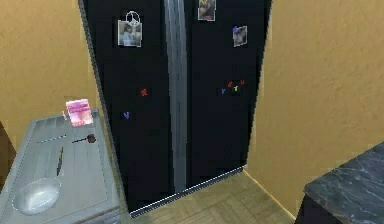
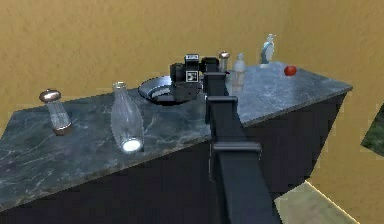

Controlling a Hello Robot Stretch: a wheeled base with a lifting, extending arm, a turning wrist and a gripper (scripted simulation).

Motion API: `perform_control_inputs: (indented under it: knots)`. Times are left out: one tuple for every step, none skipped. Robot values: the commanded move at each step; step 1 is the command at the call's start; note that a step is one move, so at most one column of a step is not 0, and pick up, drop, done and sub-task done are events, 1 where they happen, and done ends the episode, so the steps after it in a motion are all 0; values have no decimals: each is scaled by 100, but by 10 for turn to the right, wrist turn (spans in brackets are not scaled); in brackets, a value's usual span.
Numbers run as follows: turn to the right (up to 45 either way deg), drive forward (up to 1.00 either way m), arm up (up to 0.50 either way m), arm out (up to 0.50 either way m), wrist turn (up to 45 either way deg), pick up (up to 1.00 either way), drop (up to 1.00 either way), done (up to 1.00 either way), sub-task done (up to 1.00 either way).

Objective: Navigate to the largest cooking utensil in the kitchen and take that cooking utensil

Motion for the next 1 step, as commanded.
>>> perform_control_inputs:
  knots:
    - [0,0,0,0,0,0,0,100,0]
